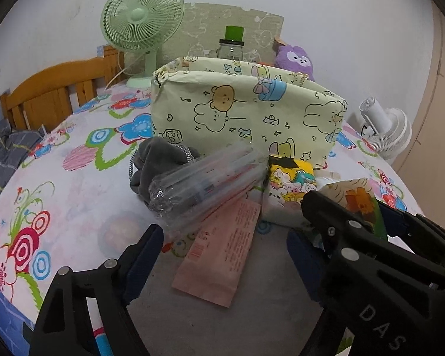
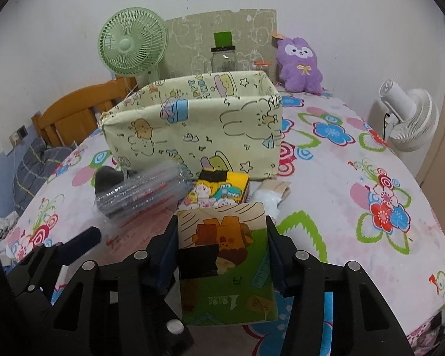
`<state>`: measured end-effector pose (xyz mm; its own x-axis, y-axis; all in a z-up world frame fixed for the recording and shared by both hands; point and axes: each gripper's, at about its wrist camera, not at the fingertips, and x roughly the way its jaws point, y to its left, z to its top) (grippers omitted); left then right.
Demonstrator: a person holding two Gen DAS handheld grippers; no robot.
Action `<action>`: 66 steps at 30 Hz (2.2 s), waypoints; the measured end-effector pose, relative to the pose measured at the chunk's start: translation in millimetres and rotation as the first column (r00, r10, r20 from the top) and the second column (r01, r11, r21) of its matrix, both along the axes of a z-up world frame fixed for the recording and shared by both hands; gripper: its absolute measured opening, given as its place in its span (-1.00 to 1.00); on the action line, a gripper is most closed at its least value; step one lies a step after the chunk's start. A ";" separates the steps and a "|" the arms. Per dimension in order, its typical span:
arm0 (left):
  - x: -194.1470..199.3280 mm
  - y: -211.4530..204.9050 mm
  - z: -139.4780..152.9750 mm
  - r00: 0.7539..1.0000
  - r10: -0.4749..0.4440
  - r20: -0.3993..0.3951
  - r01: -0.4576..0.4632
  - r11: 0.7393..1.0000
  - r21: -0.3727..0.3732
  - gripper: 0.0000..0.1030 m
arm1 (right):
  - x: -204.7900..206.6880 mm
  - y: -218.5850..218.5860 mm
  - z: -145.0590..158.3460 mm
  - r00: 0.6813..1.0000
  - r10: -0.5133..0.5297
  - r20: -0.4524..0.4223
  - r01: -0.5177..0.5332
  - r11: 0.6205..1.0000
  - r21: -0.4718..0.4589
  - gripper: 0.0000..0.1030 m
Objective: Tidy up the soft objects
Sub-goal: 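Grasp the green snack box with the right tool while the left tool approaches the clear bag, then close the left tool on the clear plastic bag while the right tool holds the green box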
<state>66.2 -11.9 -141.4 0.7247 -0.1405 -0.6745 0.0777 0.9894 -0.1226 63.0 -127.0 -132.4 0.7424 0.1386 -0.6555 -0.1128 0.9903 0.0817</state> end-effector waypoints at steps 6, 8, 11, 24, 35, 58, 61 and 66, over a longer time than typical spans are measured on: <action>5.3 0.9 -5.2 1.000 -0.004 -0.025 0.004 1.000 -0.010 0.53 | 7.5 4.0 -3.8 1.000 0.003 -0.016 -0.003 1.000 -0.005 0.08; 5.7 0.6 -6.7 1.000 -0.003 -0.027 0.003 1.000 -0.006 0.47 | 9.8 5.2 -6.8 1.000 0.004 -0.029 -0.005 1.000 -0.007 0.08; 4.3 -1.6 -7.5 1.000 0.002 -0.027 -0.001 1.000 0.016 0.42 | 12.6 6.0 -10.3 0.999 0.004 -0.041 -0.005 1.000 -0.008 0.08; -7.8 -8.1 -4.9 0.999 0.017 -0.034 -0.016 0.999 0.035 -0.15 | 8.2 3.6 -12.1 0.999 0.002 -0.046 -0.002 1.000 -0.003 0.08; -21.3 -12.5 3.8 0.999 0.033 -0.016 -0.032 0.999 0.027 -0.27 | -4.5 -1.1 -5.2 1.000 0.001 -0.026 -0.001 1.000 0.014 0.08; -10.1 -2.9 24.4 0.996 0.077 0.054 -0.081 0.994 0.075 0.47 | 2.9 4.5 13.7 1.000 0.003 0.018 -0.003 0.999 0.038 0.08; -2.1 1.8 22.8 0.996 0.074 0.048 -0.077 0.994 0.074 0.51 | 8.1 7.4 13.7 1.000 0.002 0.017 -0.003 1.000 0.030 0.08; 11.8 6.9 17.0 0.998 0.059 0.026 -0.060 0.996 0.059 0.51 | 16.7 11.8 10.4 1.000 -0.001 0.004 0.001 1.000 0.019 0.08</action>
